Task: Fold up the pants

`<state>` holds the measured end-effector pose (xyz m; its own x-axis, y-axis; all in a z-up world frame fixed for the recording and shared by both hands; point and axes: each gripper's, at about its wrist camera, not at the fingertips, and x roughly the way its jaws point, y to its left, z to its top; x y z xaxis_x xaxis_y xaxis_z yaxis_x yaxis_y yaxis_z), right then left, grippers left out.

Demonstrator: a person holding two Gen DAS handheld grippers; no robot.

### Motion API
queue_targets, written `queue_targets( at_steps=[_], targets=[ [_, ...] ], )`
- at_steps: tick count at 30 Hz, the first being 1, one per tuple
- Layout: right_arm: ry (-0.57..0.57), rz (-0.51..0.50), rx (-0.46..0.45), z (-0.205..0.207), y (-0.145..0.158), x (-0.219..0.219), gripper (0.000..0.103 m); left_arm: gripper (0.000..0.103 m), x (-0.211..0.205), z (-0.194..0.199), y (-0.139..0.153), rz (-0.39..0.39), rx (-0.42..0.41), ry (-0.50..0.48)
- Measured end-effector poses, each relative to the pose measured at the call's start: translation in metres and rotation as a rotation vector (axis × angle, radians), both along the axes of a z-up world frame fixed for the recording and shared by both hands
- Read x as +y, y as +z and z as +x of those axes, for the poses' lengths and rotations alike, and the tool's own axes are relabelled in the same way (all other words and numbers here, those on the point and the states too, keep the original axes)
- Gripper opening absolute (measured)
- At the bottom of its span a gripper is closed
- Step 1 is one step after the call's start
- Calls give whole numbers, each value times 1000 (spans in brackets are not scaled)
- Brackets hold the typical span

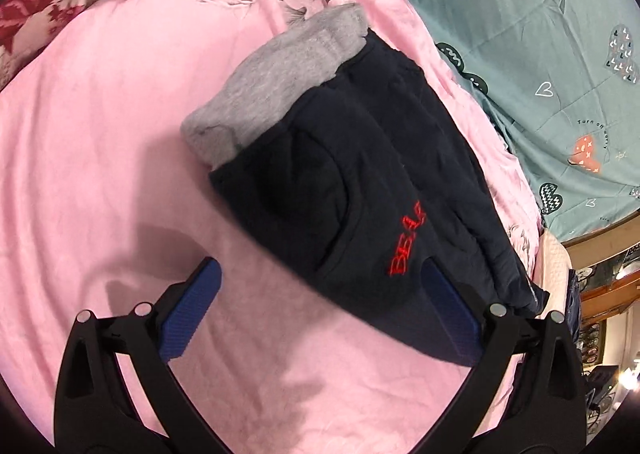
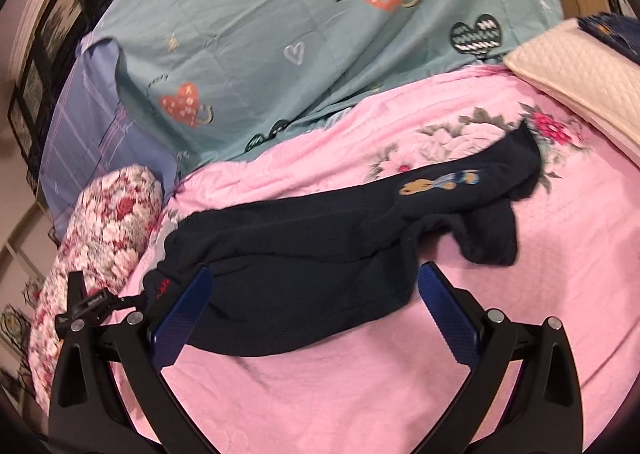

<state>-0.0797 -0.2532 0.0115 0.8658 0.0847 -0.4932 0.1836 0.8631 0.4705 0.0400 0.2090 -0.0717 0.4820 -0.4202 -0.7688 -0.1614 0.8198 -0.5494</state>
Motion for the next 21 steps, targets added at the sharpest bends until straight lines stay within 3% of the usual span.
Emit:
queue_targets(
  at_steps=[3,5,7,10,12,15,18,20,21],
  targets=[
    [-72,-4,42,-11,-8,-27,102,101,-5,12,-1,15,-6,8],
    [-109,36,89,-19,-20,-51,102,91,-9,18,3,24,-13,-1],
    [-120,109,111,-25,-28,-67,102,39,-11,21,4,42,-14,-19],
    [-116,253,137,-28,-42,-89,102,21,-9,19,3,38,-31,-21],
    [-97,332,140,-23,-48,-92,102,19,-6,17,6,28,-46,-20],
    [-43,371,146,-6,-48,-82,97,18,-8,12,15,44,-84,-19],
    [24,366,155,23,-46,-62,84,18,-17,13,17,99,-97,-25],
    [39,349,187,47,-49,-51,68,20,-18,14,13,107,-94,-21],
    [37,332,210,56,-53,-48,64,21,-18,15,11,109,-92,-19]
  ],
)
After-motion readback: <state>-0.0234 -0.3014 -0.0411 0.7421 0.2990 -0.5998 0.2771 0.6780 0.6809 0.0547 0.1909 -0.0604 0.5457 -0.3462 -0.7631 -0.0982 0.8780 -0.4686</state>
